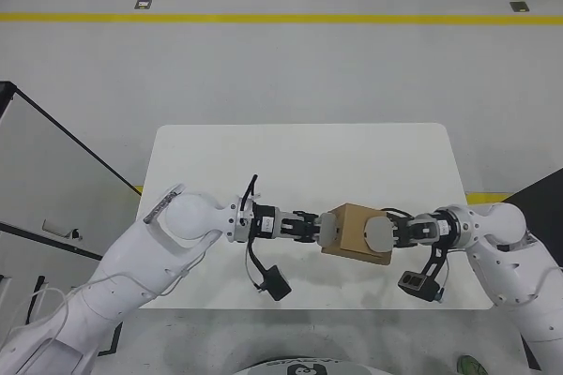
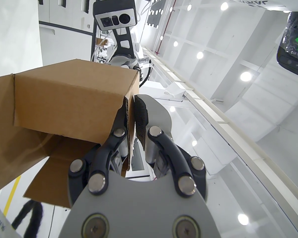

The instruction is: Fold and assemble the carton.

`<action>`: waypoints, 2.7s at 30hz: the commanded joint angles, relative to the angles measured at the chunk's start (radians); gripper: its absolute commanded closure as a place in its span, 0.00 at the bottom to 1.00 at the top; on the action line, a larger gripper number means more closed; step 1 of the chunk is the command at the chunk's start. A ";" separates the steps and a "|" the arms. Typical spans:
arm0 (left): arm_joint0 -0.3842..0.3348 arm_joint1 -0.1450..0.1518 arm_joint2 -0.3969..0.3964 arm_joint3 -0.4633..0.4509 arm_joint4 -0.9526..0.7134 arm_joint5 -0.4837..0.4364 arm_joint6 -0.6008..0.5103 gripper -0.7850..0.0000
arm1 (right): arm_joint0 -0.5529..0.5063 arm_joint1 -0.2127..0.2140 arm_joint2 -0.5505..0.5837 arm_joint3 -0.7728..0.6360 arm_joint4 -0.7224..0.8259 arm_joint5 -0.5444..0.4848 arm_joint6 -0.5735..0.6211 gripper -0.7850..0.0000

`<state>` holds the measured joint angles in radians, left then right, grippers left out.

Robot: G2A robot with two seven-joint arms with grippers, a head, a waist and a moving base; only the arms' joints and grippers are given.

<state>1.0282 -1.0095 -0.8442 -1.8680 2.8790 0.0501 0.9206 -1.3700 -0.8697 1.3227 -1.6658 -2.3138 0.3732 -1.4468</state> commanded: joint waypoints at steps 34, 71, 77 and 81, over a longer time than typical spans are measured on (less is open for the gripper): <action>-0.009 -0.015 0.036 -0.003 0.001 -0.007 0.004 1.00 | -0.023 -0.002 0.010 -0.020 -0.001 0.004 0.004 1.00; 0.150 0.035 -0.184 -0.060 -0.020 0.010 -0.086 0.00 | -0.023 -0.002 0.091 -0.069 0.097 -0.039 -0.039 1.00; 0.163 0.039 -0.202 -0.064 -0.030 0.013 -0.079 0.00 | 0.024 -0.014 0.099 -0.027 0.143 -0.077 -0.077 1.00; 0.171 0.041 -0.208 -0.067 -0.035 0.012 -0.071 0.00 | 0.063 -0.029 0.089 0.007 0.198 -0.089 -0.089 1.00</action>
<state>1.1968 -0.9693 -1.0513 -1.9348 2.8470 0.0628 0.8466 -1.3190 -0.8953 1.4191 -1.6657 -2.1257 0.2843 -1.5363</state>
